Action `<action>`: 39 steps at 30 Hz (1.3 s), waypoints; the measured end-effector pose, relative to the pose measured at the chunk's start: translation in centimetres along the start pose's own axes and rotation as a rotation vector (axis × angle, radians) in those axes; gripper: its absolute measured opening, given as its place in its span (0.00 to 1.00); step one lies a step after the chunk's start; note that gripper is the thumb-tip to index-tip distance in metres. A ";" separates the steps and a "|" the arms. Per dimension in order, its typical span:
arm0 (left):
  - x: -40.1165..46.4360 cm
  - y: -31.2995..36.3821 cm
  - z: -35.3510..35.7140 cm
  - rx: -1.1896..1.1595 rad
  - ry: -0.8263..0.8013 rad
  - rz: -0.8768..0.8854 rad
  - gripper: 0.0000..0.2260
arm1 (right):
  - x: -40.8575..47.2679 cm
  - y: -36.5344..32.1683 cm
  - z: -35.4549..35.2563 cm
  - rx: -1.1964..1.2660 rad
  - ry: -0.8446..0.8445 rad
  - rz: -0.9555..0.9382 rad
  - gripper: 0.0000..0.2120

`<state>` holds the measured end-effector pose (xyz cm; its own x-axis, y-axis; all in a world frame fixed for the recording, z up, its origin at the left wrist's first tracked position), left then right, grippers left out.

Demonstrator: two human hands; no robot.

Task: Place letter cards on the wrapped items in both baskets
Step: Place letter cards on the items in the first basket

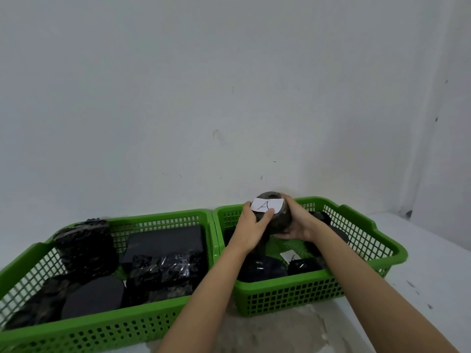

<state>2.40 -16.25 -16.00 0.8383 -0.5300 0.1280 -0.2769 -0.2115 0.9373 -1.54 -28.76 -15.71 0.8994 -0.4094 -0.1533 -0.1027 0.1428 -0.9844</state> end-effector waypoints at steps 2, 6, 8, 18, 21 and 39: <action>0.2 -0.2 0.1 0.019 -0.024 -0.002 0.42 | 0.3 -0.2 -0.1 -0.028 0.066 -0.060 0.17; 1.0 -1.2 0.7 0.286 -0.025 0.053 0.40 | 0.6 -0.6 -1.0 -0.051 0.191 -0.140 0.21; 1.1 -1.4 0.7 0.326 -0.019 0.069 0.32 | 0.2 -0.5 -0.5 -0.148 0.071 -0.087 0.21; 0.9 -1.2 -0.8 0.360 0.240 -0.089 0.28 | 0.6 1.0 -1.9 -0.539 0.131 0.051 0.23; 0.9 -1.4 -0.8 0.480 0.206 -0.191 0.25 | 1.5 1.2 -2.9 -0.732 0.221 0.025 0.10; -0.1 -2.4 0.3 0.805 -0.164 -0.420 0.44 | 0.6 1.5 -1.7 -1.280 -0.068 0.017 0.41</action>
<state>2.90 -15.92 -18.34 0.8837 -0.3770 -0.2772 -0.2594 -0.8877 0.3805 -1.91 -30.31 -17.38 0.9098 -0.3641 -0.1993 -0.4139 -0.8323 -0.3688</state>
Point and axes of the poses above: each hand's wrist, its own x-axis towards the middle knuckle, its own z-axis out of the palm, y = z × x, the point moved 3 cm from there along x, towards the middle knuckle, and after that the axes turned 8 degrees about -z, right-handed, at the moved point
